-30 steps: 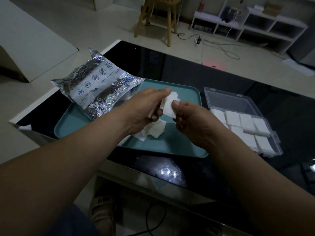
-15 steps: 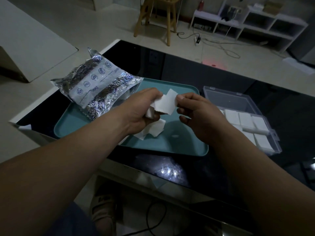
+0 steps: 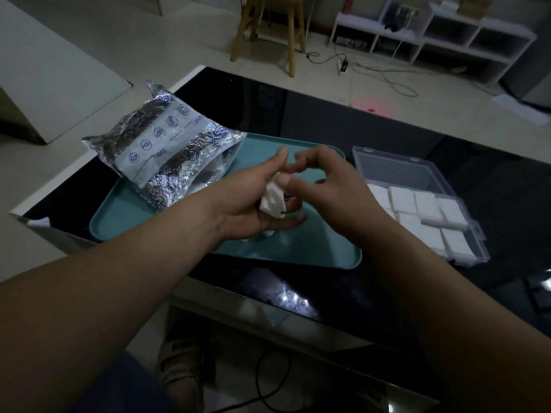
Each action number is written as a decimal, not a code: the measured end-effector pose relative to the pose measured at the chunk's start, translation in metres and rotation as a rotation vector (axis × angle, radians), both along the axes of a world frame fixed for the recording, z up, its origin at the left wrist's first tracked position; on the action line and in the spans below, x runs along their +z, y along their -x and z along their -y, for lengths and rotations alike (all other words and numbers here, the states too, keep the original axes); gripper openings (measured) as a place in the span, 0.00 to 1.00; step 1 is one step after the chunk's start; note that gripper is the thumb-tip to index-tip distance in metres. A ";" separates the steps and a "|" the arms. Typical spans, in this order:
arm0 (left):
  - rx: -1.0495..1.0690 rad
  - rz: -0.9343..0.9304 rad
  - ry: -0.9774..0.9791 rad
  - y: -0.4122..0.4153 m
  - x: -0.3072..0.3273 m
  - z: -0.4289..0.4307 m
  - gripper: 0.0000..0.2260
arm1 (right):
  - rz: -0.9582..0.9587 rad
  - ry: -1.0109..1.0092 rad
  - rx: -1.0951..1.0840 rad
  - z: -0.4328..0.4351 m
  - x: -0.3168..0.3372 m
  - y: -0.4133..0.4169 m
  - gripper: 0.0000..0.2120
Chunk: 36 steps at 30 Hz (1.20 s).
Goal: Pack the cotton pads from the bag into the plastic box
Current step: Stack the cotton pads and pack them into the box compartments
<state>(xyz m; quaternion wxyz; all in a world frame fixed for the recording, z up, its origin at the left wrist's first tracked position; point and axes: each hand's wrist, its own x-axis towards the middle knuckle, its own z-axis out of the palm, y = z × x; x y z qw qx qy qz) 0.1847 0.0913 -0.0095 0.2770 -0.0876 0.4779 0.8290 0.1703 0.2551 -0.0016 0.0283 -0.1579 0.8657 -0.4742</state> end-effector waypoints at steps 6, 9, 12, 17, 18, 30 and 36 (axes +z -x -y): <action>-0.038 0.019 -0.130 0.003 -0.005 0.007 0.18 | -0.003 -0.114 0.186 0.009 0.003 -0.008 0.19; 0.033 0.028 -0.105 0.000 -0.003 0.011 0.12 | -0.013 -0.099 0.193 0.008 0.002 -0.003 0.18; 0.272 0.064 -0.103 0.006 -0.001 0.025 0.08 | -0.009 -0.034 0.041 0.005 0.000 0.008 0.13; 0.409 0.034 -0.010 0.015 0.004 0.044 0.07 | -0.049 -0.375 0.020 0.007 -0.013 0.012 0.03; 0.410 0.024 0.008 0.015 0.005 0.045 0.08 | -0.045 -0.447 0.068 0.011 -0.020 0.008 0.06; 0.389 0.003 0.147 0.013 0.003 0.045 0.06 | -0.153 -0.608 0.070 0.031 -0.051 0.002 0.07; 0.435 -0.048 0.165 0.011 0.001 0.032 0.05 | -0.224 -0.368 -0.227 0.021 -0.027 0.011 0.08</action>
